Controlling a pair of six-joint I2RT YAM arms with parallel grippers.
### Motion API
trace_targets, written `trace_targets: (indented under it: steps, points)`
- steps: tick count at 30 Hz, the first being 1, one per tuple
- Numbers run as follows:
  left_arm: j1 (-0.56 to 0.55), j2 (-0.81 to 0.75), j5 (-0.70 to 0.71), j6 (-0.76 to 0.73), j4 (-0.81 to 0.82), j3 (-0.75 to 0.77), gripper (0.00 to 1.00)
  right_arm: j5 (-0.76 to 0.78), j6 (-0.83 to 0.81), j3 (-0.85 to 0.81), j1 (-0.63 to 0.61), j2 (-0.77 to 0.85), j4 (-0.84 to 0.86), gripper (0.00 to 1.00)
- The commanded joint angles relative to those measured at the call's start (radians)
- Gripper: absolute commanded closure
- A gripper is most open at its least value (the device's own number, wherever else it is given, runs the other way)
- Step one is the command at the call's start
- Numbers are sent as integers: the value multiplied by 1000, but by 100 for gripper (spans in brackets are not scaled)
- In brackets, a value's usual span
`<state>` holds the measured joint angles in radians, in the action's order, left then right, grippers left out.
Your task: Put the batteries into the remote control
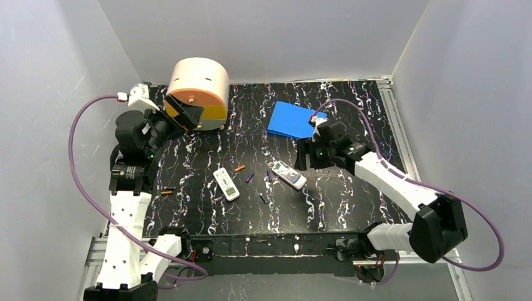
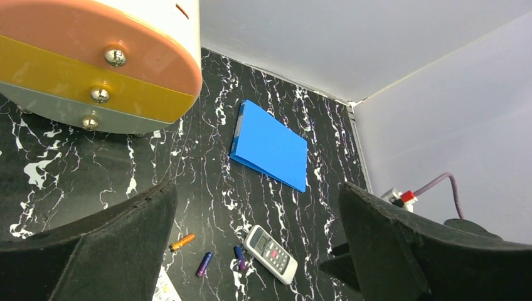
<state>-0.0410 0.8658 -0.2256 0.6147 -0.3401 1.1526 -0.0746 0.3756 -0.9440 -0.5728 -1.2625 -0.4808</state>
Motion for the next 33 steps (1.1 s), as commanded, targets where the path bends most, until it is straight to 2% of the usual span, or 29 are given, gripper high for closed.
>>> trace_targets:
  steps: [1,3,8,16,25,30,33]
  points:
    - [3,-1,-34,0,26,-13,2,117,-86,5,-38,-77,40,16]
    - [3,3,-69,-4,40,-16,2,156,-130,-2,-69,-119,35,15]
    - [4,14,-74,9,65,-22,2,143,-221,-44,-127,-247,8,16]
    - [3,22,-68,3,67,-26,2,142,-285,-46,-161,-334,60,17]
    - [3,34,-87,-11,77,-26,2,109,-323,-68,-175,-420,73,24]
    - [3,34,-130,-11,93,-30,1,111,-340,-90,-177,-452,68,33]
    - [3,32,-176,-3,121,-49,1,162,-311,-76,-183,-444,84,48]
